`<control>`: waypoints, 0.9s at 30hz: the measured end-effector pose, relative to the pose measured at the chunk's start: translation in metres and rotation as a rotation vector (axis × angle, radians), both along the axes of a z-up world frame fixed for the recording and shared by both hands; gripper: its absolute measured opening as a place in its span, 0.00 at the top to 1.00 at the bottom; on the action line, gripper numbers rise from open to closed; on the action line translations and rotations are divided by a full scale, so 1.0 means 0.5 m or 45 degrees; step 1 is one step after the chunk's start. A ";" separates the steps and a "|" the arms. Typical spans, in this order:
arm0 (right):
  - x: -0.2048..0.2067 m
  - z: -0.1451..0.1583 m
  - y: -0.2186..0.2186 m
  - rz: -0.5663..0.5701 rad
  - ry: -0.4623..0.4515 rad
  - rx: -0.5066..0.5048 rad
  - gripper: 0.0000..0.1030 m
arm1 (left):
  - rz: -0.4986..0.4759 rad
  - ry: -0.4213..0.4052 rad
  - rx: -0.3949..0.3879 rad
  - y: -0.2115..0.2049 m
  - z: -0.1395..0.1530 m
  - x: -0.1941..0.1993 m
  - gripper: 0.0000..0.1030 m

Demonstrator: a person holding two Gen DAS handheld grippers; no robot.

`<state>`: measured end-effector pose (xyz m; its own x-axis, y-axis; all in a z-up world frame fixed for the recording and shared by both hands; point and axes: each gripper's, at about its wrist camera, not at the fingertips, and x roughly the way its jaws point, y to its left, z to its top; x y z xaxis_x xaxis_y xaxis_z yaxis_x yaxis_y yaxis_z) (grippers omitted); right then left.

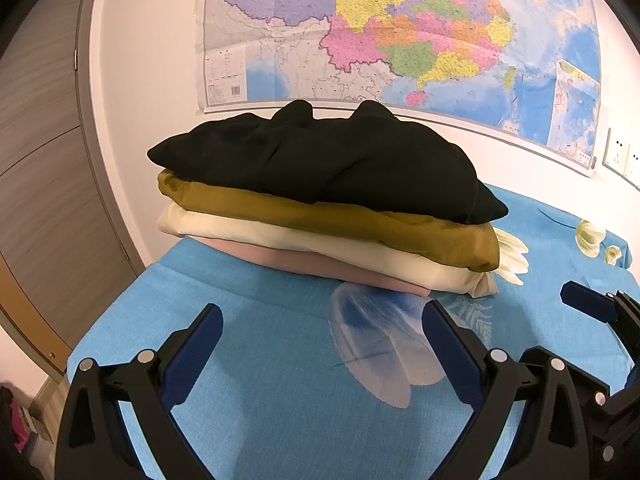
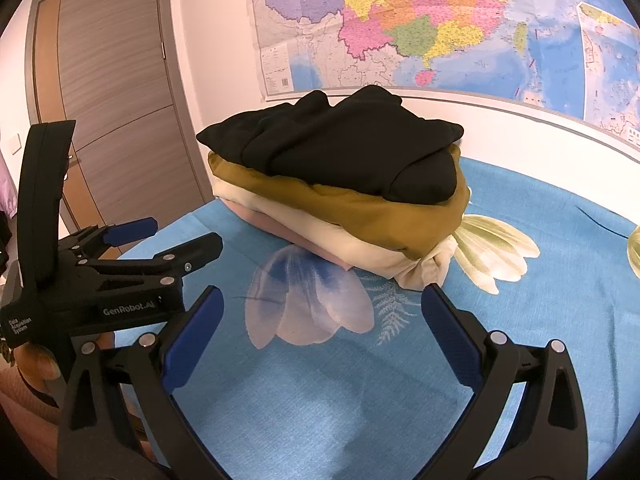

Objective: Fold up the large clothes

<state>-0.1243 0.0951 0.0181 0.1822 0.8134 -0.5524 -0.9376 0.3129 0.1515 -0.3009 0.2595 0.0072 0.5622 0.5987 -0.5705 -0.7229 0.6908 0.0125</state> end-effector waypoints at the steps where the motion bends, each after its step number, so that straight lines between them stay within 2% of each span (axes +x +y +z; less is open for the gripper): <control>1: 0.000 0.000 0.001 -0.002 -0.003 0.000 0.05 | -0.003 0.001 0.001 0.002 -0.001 0.003 0.07; 27: -0.005 -0.003 0.002 0.003 -0.003 -0.008 0.05 | -0.011 0.007 -0.001 0.003 -0.005 0.005 0.07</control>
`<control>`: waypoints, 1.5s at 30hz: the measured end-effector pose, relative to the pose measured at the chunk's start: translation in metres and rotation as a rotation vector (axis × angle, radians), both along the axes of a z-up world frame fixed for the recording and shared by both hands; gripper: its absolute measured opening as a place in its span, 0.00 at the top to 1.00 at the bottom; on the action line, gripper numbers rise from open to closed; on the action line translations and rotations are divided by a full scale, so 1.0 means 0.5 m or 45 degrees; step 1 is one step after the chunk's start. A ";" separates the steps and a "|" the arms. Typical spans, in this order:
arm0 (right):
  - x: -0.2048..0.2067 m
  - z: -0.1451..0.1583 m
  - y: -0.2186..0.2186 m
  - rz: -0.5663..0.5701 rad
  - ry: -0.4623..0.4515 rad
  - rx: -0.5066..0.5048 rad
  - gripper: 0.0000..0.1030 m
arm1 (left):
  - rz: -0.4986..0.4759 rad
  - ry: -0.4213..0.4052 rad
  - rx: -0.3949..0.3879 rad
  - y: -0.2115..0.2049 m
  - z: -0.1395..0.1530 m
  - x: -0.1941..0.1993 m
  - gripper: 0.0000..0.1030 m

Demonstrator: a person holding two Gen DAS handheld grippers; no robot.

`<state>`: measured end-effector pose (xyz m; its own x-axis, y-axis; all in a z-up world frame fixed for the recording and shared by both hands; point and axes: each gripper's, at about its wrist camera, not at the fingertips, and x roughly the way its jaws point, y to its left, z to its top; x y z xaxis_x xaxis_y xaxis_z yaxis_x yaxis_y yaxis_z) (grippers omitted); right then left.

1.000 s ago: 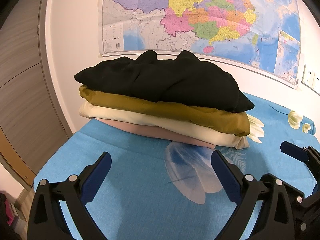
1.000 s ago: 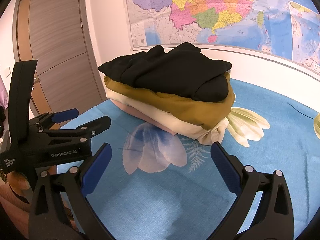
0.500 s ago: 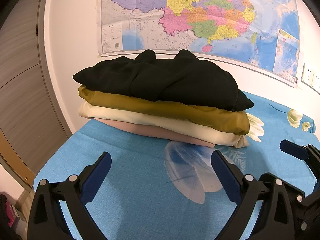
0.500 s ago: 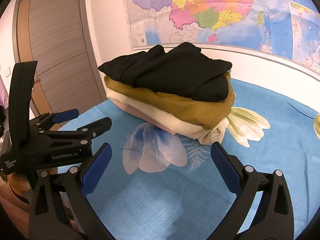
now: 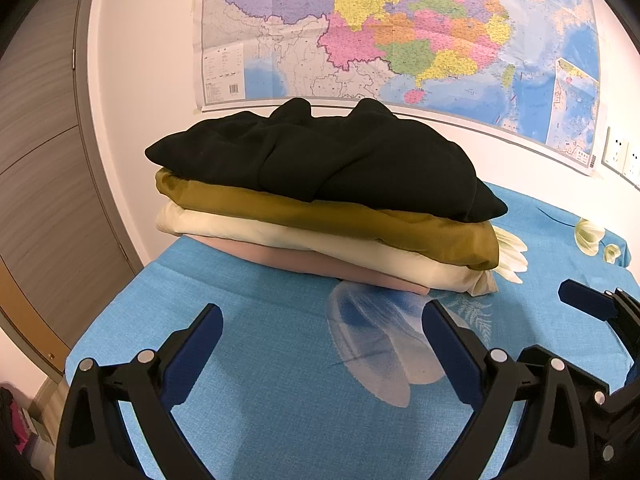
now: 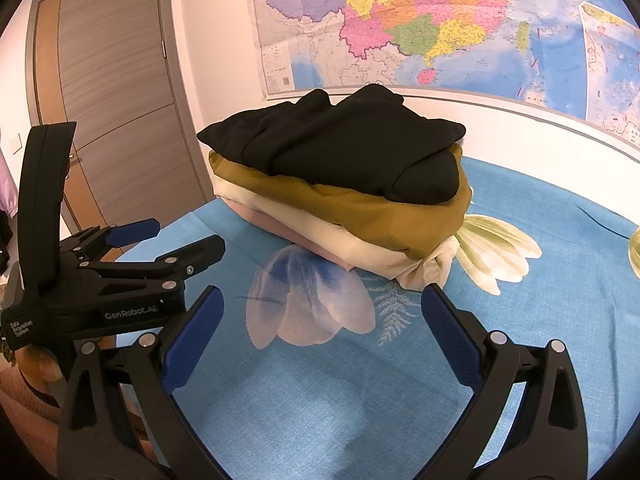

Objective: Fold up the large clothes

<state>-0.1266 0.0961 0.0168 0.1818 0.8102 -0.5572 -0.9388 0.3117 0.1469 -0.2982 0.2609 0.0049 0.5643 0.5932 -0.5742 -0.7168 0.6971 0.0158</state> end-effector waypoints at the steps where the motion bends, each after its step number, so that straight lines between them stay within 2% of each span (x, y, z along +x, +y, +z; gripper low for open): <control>1: -0.001 -0.001 0.000 -0.001 0.000 -0.003 0.05 | 0.000 0.000 -0.001 0.000 0.000 0.000 0.07; 45: -0.002 -0.007 0.007 -0.009 0.026 -0.008 0.05 | -0.003 0.006 -0.015 0.008 -0.008 0.004 0.07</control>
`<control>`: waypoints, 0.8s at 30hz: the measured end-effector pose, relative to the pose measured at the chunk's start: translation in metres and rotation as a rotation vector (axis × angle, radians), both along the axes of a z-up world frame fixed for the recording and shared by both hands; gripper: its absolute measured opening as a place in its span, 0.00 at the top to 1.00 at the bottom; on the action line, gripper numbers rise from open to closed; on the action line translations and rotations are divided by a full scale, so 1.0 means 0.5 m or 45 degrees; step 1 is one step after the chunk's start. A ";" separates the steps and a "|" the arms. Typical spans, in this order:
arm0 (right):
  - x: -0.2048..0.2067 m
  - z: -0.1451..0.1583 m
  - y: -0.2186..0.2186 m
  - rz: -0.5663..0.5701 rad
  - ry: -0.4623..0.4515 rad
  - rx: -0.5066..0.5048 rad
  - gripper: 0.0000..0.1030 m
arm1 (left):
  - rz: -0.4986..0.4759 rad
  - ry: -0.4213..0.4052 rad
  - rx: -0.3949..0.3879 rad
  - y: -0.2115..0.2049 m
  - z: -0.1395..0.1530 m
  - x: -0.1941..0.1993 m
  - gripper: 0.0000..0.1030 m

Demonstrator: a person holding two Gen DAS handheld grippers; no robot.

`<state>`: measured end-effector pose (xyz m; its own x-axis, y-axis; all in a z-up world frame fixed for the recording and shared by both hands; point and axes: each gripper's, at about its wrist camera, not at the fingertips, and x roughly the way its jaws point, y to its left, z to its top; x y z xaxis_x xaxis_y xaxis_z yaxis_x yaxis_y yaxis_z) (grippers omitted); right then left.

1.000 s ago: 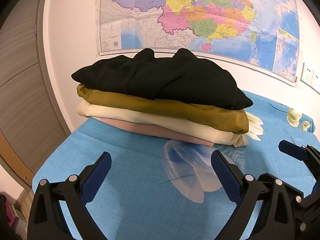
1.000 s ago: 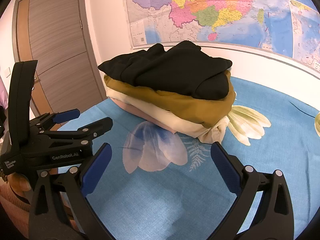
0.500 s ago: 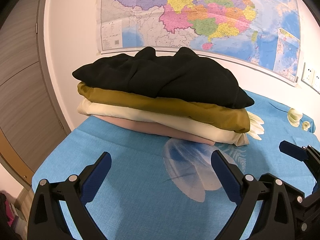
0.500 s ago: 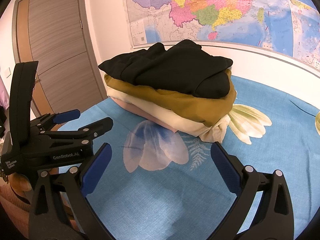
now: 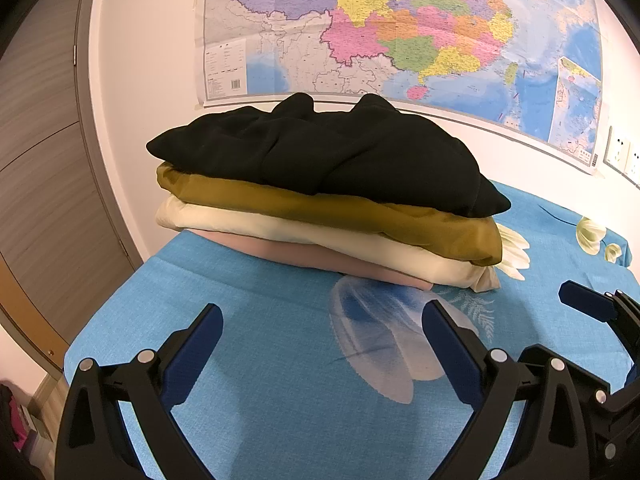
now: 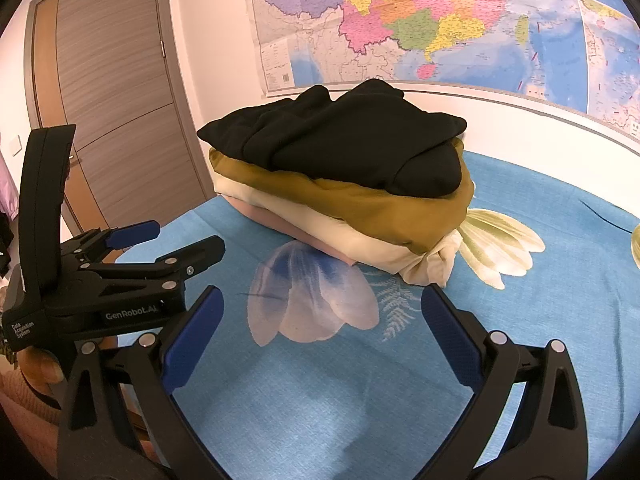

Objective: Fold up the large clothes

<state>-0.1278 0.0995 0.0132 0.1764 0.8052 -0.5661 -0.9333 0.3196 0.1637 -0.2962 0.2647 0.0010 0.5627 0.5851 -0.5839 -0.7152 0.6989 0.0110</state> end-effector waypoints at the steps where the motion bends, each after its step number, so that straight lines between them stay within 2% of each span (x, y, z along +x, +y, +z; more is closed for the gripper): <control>1: 0.000 0.000 0.001 -0.002 -0.001 -0.001 0.05 | -0.002 0.001 -0.001 0.000 0.000 0.001 0.07; 24: 0.000 0.000 0.001 0.006 0.009 0.000 0.05 | -0.001 0.002 -0.004 0.005 -0.003 -0.003 0.07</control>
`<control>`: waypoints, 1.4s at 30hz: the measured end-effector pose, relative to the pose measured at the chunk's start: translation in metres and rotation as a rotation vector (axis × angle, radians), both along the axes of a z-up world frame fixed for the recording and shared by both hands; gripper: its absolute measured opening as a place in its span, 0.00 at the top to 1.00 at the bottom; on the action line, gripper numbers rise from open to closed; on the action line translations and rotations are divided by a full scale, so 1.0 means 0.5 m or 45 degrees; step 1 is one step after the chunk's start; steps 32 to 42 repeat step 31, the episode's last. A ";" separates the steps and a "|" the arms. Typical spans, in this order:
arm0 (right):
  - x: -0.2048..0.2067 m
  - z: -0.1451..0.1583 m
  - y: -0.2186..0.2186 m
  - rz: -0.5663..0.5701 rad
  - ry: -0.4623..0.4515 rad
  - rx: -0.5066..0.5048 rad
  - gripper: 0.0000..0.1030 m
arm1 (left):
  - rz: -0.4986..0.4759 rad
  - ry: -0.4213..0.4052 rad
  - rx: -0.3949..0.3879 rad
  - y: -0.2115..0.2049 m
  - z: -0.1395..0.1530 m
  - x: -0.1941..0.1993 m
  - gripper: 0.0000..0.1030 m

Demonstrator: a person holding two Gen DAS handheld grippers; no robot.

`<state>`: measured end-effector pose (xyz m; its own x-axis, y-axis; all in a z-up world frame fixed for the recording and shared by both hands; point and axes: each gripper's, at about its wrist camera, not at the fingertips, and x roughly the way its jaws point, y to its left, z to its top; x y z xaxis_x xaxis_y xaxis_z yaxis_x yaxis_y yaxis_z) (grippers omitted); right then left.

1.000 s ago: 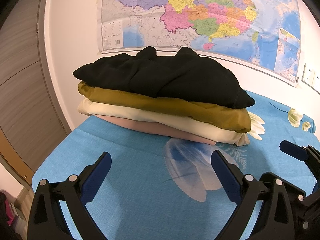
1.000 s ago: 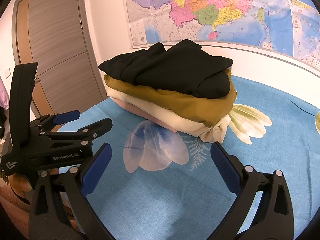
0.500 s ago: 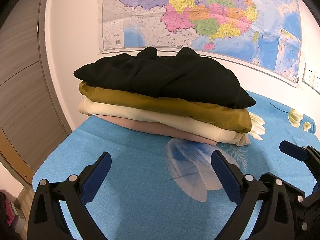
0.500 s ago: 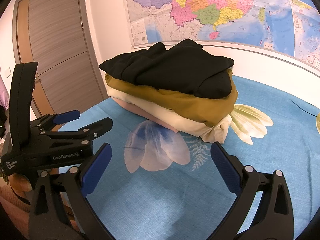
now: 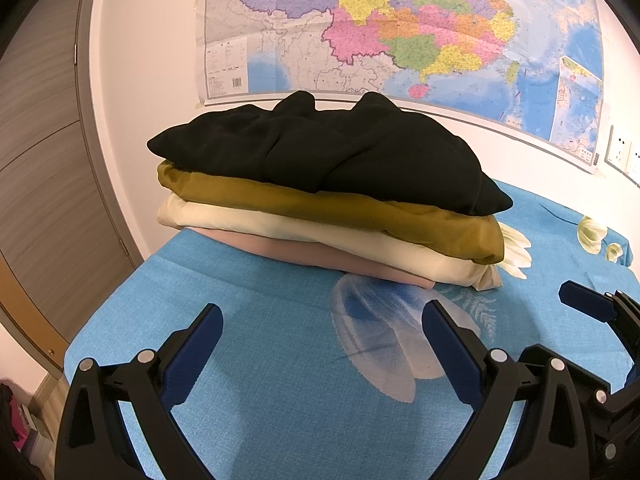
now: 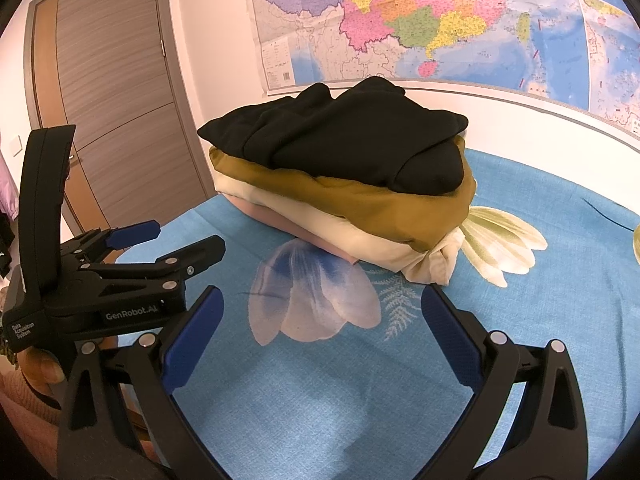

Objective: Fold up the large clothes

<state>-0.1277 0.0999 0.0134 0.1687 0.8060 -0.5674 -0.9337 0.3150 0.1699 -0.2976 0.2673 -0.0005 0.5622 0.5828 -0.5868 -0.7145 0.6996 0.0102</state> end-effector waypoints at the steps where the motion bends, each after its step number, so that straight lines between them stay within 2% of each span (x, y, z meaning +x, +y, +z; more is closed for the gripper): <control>1: 0.000 0.000 0.000 0.000 0.000 0.002 0.05 | -0.001 0.001 0.000 0.000 0.000 0.000 0.07; 21: 0.004 -0.005 -0.007 -0.019 0.018 -0.003 0.05 | -0.030 0.014 0.009 -0.009 -0.005 0.012 0.07; 29: 0.026 -0.015 -0.044 -0.078 0.034 -0.003 0.05 | -0.030 0.023 -0.099 -0.022 -0.026 0.035 0.07; 42: 0.033 -0.017 -0.058 -0.097 0.035 -0.015 0.05 | -0.030 0.020 -0.104 -0.028 -0.029 0.039 0.07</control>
